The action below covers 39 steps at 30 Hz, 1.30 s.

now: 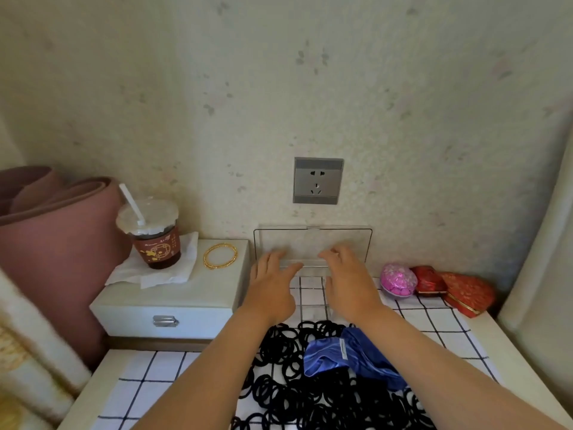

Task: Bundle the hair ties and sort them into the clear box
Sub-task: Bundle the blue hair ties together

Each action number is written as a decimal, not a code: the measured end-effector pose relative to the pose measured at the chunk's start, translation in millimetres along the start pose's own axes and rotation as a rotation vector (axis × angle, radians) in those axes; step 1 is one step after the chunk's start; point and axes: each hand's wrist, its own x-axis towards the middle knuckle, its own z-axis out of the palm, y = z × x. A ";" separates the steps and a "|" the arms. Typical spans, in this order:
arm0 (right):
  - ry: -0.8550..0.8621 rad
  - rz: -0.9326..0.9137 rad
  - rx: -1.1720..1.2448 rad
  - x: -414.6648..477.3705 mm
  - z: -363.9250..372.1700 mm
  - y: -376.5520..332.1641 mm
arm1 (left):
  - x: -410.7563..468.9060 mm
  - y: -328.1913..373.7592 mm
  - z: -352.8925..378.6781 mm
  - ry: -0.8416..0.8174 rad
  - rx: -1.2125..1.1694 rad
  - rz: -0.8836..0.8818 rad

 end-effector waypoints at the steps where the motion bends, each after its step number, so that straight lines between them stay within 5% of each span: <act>1: -0.027 0.008 0.019 -2.3 0.5 2.2 | -1.7 0.6 0.8 -0.059 -0.023 -0.001; 13: -0.252 0.008 -0.004 -57.2 -37.6 2.2 | -41.3 21.1 6.4 -0.178 -0.051 0.048; 21: -0.263 0.126 0.167 -99.2 -86.8 -37.4 | -84.3 54.8 -13.2 0.158 -0.233 0.150; 28: -0.435 0.019 -0.080 -132.3 -79.8 -54.6 | -131.1 66.8 6.2 -0.049 -0.150 0.102; 34: -0.305 0.027 -0.074 -125.4 -81.0 -52.4 | -135.8 67.3 14.7 0.069 -0.163 0.045; 39: -0.101 0.149 0.169 -116.3 -110.3 -47.2 | -122.4 77.6 -14.2 0.073 -0.360 0.037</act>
